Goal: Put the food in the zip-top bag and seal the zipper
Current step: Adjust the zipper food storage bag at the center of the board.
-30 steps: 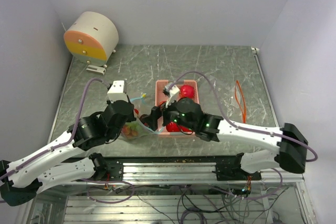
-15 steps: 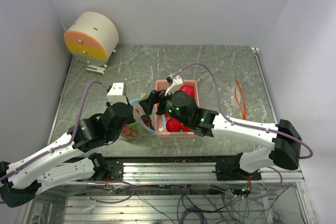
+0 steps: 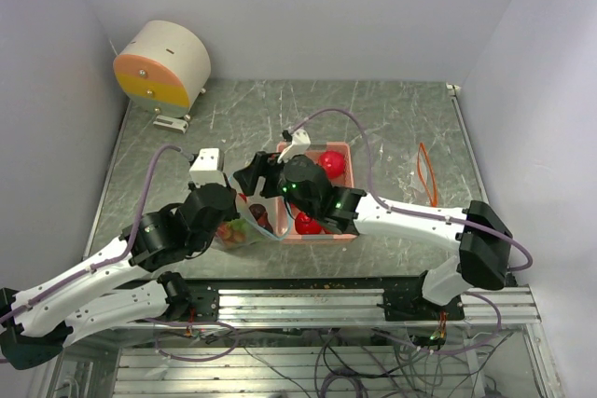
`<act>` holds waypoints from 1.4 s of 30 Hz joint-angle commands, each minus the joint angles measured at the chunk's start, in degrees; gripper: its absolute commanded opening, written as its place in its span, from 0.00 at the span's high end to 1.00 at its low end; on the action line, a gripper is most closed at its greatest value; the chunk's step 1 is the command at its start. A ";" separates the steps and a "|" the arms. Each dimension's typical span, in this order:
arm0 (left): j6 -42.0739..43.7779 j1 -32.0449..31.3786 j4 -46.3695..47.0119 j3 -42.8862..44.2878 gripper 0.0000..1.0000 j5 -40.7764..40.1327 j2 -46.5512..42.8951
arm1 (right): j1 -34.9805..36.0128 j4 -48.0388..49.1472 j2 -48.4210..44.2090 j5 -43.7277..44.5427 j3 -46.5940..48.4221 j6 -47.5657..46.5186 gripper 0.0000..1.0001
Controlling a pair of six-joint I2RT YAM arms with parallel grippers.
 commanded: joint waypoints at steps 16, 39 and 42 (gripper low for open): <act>-0.55 0.21 2.29 -0.84 0.83 1.25 0.08 | -0.04 6.17 -2.54 0.81 -2.21 5.87 0.51; 3.34 0.21 1.21 1.01 0.64 1.79 -0.34 | -1.87 4.55 2.31 1.98 1.04 1.61 1.00; 5.08 0.25 -4.13 5.55 0.20 1.28 -1.37 | -5.68 9.21 -0.65 -7.00 -1.28 -3.21 1.00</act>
